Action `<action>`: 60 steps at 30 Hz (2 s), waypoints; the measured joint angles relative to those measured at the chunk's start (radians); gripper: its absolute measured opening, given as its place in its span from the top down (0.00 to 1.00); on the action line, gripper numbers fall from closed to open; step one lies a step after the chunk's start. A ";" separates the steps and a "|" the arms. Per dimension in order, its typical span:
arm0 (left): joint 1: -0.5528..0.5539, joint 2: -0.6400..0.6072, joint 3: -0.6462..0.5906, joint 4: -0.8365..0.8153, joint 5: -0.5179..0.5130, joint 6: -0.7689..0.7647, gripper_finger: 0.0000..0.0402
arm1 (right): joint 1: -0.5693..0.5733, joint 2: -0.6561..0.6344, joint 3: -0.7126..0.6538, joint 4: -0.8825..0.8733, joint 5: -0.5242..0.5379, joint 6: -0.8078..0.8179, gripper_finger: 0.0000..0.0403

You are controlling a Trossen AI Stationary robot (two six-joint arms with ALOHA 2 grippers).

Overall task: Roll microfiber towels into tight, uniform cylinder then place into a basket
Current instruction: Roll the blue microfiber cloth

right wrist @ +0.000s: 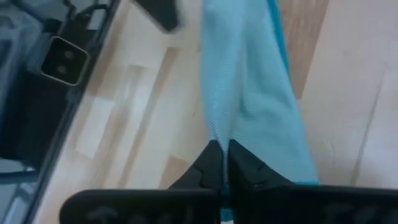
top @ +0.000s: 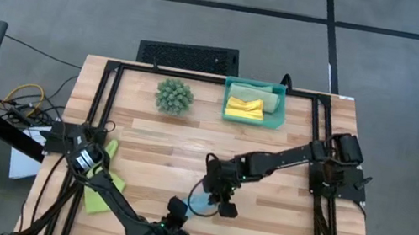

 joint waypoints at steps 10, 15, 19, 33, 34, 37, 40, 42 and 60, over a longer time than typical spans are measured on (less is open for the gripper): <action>0.014 0.000 -0.047 -0.159 0.040 -0.160 1.00 | -0.033 0.078 0.003 0.011 -0.131 0.023 0.95; -0.013 0.000 -0.017 -0.210 0.021 -0.201 1.00 | -0.016 0.118 -0.001 0.006 -0.188 0.022 0.92; -0.018 0.000 -0.011 -0.187 -0.018 -0.193 1.00 | -0.003 0.118 -0.001 0.016 -0.194 0.026 0.92; 0.125 0.001 -0.149 0.100 0.109 0.033 1.00 | 0.035 0.118 -0.001 0.022 -0.212 0.026 0.92; 0.129 -0.002 -0.156 0.127 0.120 0.059 1.00 | 0.036 0.118 -0.001 0.022 -0.214 0.026 0.93; 0.130 -0.007 -0.174 0.236 0.153 0.110 1.00 | 0.037 0.110 -0.001 0.019 -0.246 0.022 0.94; 0.126 -0.007 -0.181 0.291 0.163 0.152 1.00 | 0.038 0.094 0.001 0.048 -0.296 0.006 0.95; 0.120 -0.006 -0.181 0.325 0.180 0.169 1.00 | 0.036 0.078 -0.001 0.050 -0.313 0.008 0.94; 0.060 -0.082 -0.185 0.343 0.236 0.198 1.00 | -0.010 0.081 -0.123 0.119 -0.260 0.144 0.93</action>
